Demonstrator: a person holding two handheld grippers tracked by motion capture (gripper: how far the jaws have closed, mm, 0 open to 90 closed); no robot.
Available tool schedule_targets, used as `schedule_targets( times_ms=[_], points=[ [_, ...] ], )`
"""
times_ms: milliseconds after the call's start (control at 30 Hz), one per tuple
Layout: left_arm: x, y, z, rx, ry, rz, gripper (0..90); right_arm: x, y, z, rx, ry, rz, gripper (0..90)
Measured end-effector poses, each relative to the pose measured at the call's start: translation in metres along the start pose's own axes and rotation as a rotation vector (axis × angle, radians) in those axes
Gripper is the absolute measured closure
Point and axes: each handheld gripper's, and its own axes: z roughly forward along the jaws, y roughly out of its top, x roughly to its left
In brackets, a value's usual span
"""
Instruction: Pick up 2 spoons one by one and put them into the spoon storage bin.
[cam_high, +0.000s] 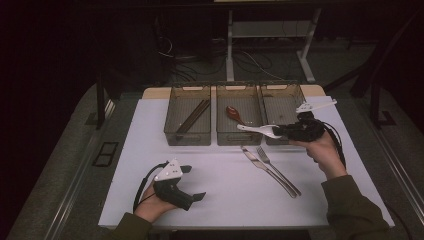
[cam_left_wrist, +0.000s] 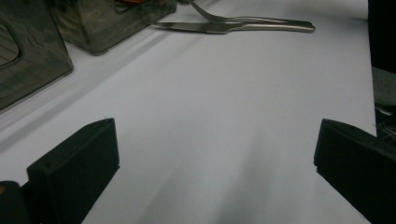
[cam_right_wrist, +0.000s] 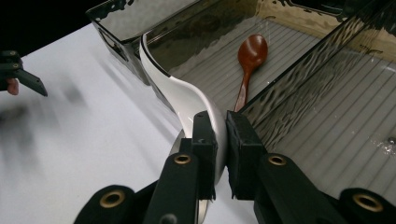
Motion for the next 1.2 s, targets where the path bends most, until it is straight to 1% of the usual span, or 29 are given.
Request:
schedule_targets(
  times_ms=[100, 200, 300, 500, 633, 867, 1100, 1200],
  points=[
    [0.0, 0.0, 0.0, -0.001, -0.001, 0.0, 0.0, 0.0, 0.003, 0.004, -0.001, 0.0, 0.002, 81.8],
    [0.0, 0.0, 0.0, -0.004, 0.0, -0.004, 0.0, 0.0, 0.008, 0.01, 0.002, -0.008, -0.008, 81.8],
    [0.0, 0.0, 0.0, -0.008, -0.001, -0.005, 0.0, 0.0, 0.013, 0.016, 0.003, -0.006, -0.005, 81.8],
    [-0.001, 0.0, 0.0, -0.004, -0.003, 0.0, 0.0, 0.0, 0.024, 0.026, 0.025, -0.02, -0.009, 81.8],
    [-0.001, 0.0, 0.0, -0.004, -0.004, 0.0, 0.0, -0.001, 0.032, 0.032, 0.035, -0.028, -0.021, 81.7],
    [-0.001, 0.001, 0.0, -0.004, -0.006, 0.001, 0.0, 0.002, 0.041, 0.049, 0.075, -0.04, -0.041, 81.7],
    [-0.002, 0.001, 0.0, -0.009, -0.008, -0.002, 0.0, 0.004, 0.043, 0.066, 0.116, -0.041, -0.052, 81.7],
    [-0.001, 0.001, 0.0, -0.005, -0.009, 0.003, 0.0, 0.005, 0.043, 0.071, 0.137, -0.046, -0.056, 81.7]
  ],
)
